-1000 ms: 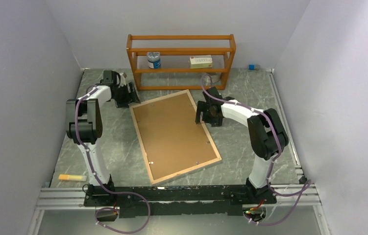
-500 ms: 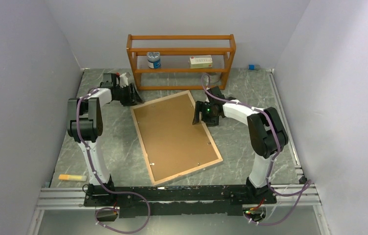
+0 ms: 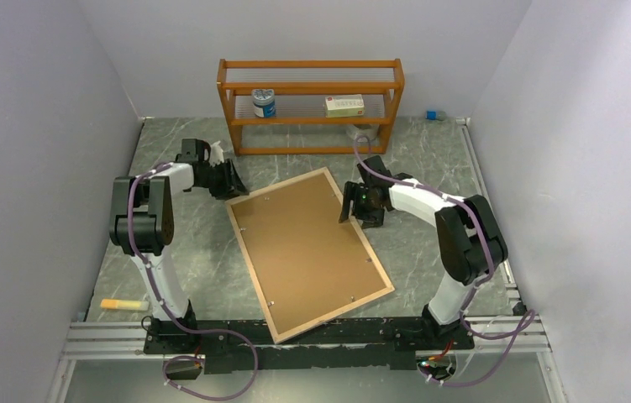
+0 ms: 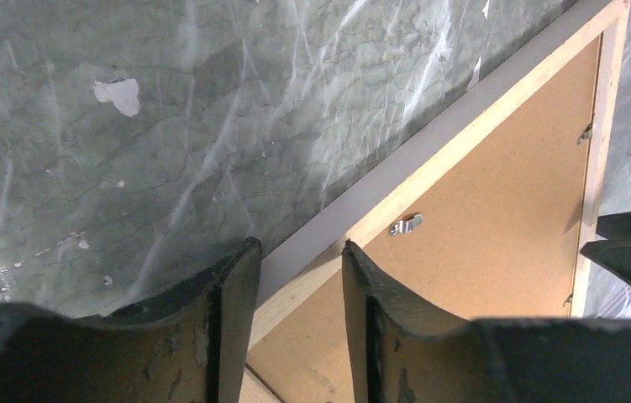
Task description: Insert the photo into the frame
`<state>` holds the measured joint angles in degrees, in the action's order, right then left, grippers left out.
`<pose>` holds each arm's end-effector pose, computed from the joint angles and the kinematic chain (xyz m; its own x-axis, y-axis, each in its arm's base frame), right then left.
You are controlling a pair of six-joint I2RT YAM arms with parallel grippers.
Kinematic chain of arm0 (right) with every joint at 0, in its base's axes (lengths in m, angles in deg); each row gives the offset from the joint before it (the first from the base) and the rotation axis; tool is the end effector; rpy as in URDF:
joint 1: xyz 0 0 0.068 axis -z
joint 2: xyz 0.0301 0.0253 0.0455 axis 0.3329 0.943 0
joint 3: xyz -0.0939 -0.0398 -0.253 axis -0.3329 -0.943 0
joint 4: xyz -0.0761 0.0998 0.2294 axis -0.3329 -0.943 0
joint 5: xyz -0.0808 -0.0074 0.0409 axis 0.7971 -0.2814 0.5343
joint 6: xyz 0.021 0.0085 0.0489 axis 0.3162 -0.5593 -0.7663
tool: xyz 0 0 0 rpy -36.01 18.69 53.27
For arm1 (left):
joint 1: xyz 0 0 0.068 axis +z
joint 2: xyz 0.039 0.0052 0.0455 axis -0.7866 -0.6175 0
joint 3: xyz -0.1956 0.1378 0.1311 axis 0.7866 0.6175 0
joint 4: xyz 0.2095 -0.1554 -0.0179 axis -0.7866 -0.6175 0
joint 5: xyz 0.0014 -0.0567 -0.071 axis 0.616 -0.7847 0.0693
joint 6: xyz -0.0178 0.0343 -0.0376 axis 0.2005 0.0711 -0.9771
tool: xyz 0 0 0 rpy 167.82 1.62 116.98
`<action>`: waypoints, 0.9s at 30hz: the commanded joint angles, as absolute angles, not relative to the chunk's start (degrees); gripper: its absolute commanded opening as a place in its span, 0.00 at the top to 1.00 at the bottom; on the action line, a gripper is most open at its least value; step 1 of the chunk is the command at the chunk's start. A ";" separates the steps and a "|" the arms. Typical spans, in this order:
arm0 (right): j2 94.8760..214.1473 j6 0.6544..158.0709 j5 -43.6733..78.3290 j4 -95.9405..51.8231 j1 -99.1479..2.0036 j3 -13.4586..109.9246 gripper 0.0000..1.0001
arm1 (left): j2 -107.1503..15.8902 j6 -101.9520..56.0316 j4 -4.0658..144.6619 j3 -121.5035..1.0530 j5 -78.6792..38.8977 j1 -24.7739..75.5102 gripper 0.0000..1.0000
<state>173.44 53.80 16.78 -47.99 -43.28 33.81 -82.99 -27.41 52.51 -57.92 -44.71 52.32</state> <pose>0.3090 0.1420 0.1674 -0.9453 0.1618 -0.2832 0.0613 0.9410 0.3329 0.3967 -0.0163 0.1455 -0.8969 -0.2384 -0.3724 0.0314 0.8057 -0.5915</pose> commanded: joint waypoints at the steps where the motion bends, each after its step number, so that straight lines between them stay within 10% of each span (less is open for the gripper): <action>1: 168.98 47.60 23.91 -46.41 -43.75 37.19 0.25 | -82.07 -27.26 42.06 -58.62 -40.16 50.65 0.49; 7: 171.49 39.74 19.52 -36.37 -48.54 41.68 0.31 | -82.38 -24.72 40.11 -60.81 -44.09 50.69 0.40; 15: 186.16 25.87 14.68 -24.10 -58.19 51.71 0.63 | -84.67 -26.94 39.27 -60.53 -43.49 50.69 0.50; 27: 199.79 24.75 14.00 -24.94 -60.43 64.64 0.58 | -87.16 -27.72 38.24 -61.26 -42.55 50.69 0.54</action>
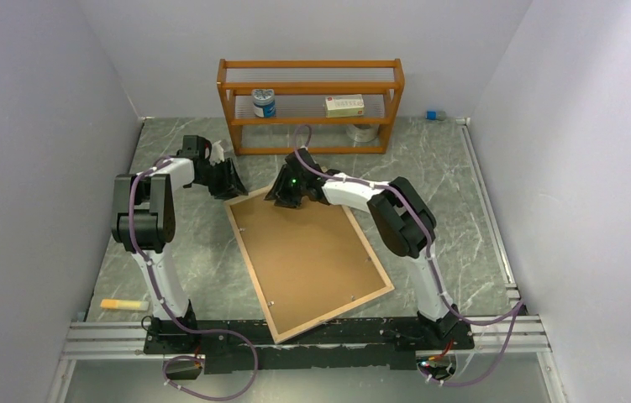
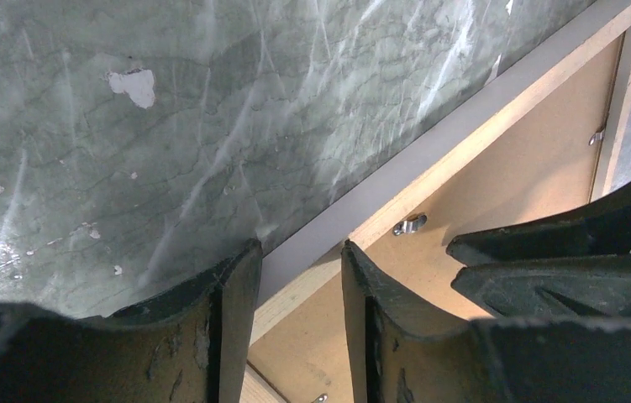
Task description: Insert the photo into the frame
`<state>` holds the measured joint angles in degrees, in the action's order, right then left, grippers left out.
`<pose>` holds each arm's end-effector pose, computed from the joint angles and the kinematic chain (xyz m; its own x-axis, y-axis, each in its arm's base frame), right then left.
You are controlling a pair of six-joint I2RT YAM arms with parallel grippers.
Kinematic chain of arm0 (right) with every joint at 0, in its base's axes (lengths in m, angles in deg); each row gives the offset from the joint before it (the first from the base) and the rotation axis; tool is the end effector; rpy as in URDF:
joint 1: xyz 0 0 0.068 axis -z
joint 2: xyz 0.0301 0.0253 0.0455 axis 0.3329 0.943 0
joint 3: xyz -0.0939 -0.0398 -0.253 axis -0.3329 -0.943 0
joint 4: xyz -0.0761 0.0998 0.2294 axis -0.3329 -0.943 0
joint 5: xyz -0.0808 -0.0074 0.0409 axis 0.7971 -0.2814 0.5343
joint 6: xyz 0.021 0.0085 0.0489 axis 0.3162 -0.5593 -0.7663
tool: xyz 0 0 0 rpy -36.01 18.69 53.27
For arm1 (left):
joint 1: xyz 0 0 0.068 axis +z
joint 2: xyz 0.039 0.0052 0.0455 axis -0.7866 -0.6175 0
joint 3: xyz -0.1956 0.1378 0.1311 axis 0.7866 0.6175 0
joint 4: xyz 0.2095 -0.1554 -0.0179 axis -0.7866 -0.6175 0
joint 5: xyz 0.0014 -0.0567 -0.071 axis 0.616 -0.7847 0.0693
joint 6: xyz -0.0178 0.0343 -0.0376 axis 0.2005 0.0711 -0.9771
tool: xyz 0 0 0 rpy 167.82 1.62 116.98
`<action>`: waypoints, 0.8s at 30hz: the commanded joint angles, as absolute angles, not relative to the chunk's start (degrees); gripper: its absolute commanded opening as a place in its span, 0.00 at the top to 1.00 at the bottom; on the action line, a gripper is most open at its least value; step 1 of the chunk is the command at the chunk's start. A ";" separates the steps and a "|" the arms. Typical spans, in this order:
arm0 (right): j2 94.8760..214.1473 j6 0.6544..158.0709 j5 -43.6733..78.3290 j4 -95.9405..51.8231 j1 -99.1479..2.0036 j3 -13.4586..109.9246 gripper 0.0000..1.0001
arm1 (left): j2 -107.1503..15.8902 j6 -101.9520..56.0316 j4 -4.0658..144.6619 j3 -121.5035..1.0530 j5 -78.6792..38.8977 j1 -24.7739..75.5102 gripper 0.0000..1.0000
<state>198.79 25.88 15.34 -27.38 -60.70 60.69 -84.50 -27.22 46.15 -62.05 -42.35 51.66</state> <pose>0.3596 0.3233 0.1535 -0.8993 0.3503 -0.2618 0.0792 0.7194 0.6901 0.4027 -0.0196 0.1489 -0.9176 -0.2313 -0.3234 -0.0104 0.8271 -0.5619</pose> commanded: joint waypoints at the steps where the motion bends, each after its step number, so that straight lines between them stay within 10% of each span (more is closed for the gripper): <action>1: 200.52 24.79 13.77 -25.16 -60.42 65.37 0.58 | -87.24 -27.69 38.08 -61.34 -42.26 50.64 0.54; 24: 209.82 28.83 13.63 -26.36 -60.55 74.29 0.58 | -89.26 -28.07 37.20 -61.95 -42.60 50.55 0.55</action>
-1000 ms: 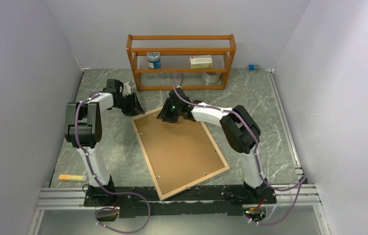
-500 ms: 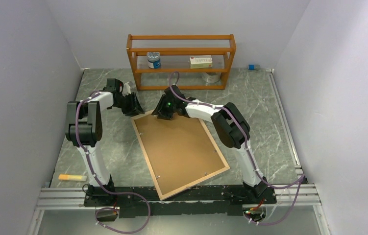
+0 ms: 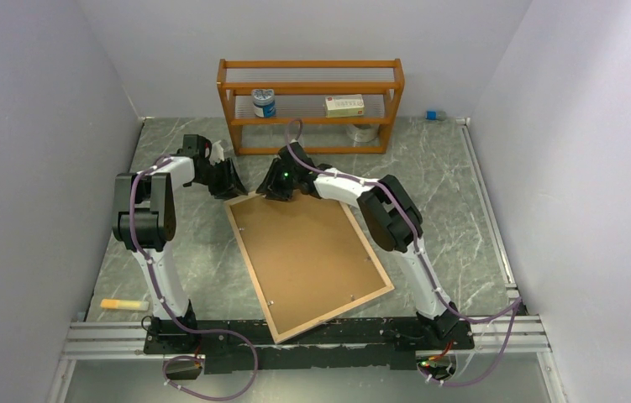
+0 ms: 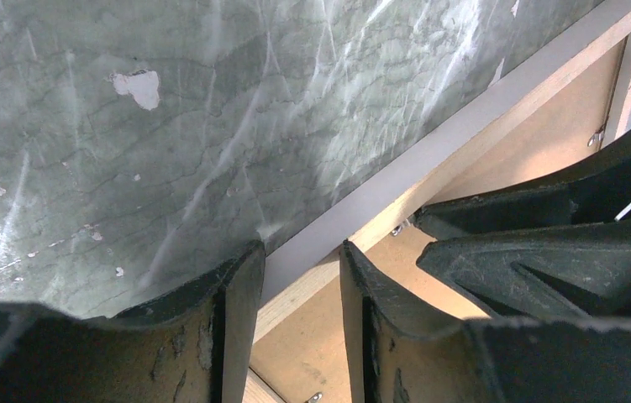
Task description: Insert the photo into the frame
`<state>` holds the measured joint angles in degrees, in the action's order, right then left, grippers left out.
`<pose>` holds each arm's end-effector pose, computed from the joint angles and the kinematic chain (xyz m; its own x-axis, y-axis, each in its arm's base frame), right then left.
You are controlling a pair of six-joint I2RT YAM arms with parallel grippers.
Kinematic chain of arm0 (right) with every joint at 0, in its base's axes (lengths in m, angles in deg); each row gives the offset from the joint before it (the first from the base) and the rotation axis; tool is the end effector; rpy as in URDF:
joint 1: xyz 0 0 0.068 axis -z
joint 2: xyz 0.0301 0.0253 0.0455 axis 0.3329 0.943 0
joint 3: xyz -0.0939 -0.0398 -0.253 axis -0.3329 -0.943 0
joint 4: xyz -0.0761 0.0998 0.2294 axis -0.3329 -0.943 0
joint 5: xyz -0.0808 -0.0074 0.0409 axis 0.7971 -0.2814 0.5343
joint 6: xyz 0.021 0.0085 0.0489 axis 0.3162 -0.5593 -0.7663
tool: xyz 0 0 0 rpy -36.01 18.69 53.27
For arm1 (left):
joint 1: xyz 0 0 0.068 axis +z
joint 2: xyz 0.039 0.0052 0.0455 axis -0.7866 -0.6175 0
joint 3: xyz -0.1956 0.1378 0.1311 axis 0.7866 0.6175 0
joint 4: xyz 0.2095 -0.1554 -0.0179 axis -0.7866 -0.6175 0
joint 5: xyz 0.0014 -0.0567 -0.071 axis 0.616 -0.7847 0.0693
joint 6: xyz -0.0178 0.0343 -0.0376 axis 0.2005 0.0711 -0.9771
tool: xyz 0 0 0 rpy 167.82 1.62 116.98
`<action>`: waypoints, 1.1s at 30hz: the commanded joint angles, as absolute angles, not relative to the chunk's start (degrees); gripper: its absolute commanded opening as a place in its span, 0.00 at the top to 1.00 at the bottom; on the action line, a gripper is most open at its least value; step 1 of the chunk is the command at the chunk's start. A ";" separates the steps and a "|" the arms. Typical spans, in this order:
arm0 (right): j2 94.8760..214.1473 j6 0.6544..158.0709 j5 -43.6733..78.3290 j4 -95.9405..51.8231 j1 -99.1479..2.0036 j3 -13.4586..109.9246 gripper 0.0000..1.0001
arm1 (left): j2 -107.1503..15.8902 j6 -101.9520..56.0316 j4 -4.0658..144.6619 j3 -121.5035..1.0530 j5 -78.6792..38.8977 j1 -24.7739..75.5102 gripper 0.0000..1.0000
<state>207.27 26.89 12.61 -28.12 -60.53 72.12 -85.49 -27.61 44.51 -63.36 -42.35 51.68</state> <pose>0.3878 0.3482 0.1440 -0.9091 0.3215 -0.2649 0.0348 0.6923 0.7208 0.4053 -0.0195 0.1472 -0.9245 -0.2372 -0.2984 -0.0300 0.8256 -0.5635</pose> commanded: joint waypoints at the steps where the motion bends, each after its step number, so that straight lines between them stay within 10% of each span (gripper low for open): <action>1: 210.02 29.01 13.41 -26.04 -60.50 74.31 0.58 | -89.37 -28.17 37.17 -62.09 -42.79 50.55 0.55; 18: 206.87 30.74 8.81 -21.73 -59.74 72.81 0.38 | -89.29 -30.80 34.70 -66.33 -42.19 50.55 0.55; 33: 176.81 48.33 26.47 -38.40 -56.56 57.59 0.22 | -72.65 -37.61 30.94 -66.13 -32.83 51.43 0.24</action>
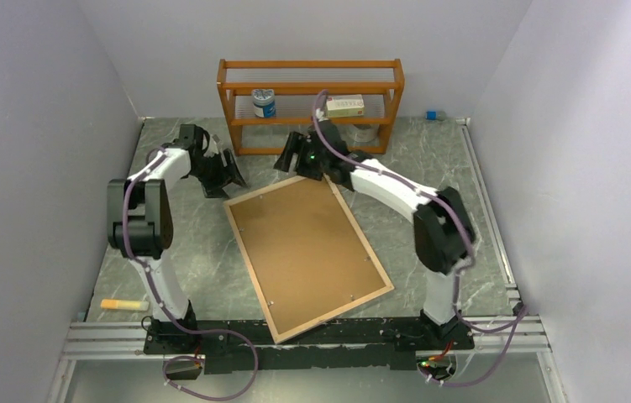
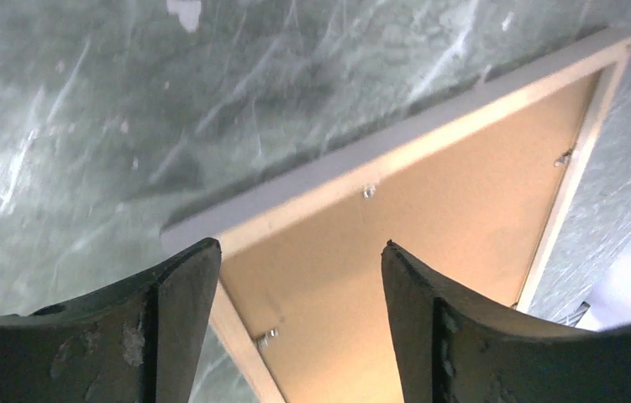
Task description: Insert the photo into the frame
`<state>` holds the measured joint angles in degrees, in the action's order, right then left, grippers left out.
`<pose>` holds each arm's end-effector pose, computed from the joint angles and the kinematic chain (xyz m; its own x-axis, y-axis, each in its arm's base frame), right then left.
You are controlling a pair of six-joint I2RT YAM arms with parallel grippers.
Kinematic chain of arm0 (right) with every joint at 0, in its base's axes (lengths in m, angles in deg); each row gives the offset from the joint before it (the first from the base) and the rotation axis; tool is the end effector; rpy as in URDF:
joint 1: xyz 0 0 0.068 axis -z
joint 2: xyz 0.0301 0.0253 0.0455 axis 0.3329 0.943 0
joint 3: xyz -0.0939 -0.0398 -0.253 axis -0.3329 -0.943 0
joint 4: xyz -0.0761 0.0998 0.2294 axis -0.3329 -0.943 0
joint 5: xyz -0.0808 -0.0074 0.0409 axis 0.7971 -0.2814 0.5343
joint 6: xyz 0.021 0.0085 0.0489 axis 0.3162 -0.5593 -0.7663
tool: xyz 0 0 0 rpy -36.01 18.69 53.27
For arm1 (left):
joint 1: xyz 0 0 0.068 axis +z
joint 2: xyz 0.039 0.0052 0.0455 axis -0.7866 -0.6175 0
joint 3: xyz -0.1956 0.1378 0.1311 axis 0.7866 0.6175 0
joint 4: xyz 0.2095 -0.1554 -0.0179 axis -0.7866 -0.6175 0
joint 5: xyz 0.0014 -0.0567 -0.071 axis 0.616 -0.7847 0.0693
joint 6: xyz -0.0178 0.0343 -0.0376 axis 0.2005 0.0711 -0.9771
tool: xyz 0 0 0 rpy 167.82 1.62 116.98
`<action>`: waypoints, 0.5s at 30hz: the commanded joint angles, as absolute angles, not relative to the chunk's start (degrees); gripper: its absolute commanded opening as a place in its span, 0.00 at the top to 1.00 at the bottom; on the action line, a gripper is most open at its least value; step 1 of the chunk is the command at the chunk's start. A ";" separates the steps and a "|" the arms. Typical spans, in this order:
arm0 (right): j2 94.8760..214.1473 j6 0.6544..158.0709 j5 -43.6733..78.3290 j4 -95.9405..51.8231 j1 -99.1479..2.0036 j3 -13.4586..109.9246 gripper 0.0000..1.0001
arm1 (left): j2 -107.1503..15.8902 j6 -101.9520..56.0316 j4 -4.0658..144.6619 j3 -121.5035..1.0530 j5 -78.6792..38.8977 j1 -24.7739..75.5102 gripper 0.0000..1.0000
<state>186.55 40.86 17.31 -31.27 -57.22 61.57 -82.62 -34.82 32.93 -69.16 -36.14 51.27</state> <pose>0.3626 0.2870 0.2497 -0.8043 0.2682 -0.5303 -0.1745 0.7465 0.6421 0.4032 -0.0189 0.1840 -0.9111 -0.3524 -0.2137 -0.2048 0.8370 -0.5074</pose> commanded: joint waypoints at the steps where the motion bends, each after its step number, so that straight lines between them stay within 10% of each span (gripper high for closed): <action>1: 174.73 49.32 28.64 -40.51 -56.54 56.44 0.22 | -70.73 -37.96 30.93 -64.68 -32.42 51.43 0.23; 15: 173.09 50.56 38.12 -61.13 -70.85 59.04 0.24 | -44.57 -45.59 26.32 -49.32 -19.41 51.69 0.06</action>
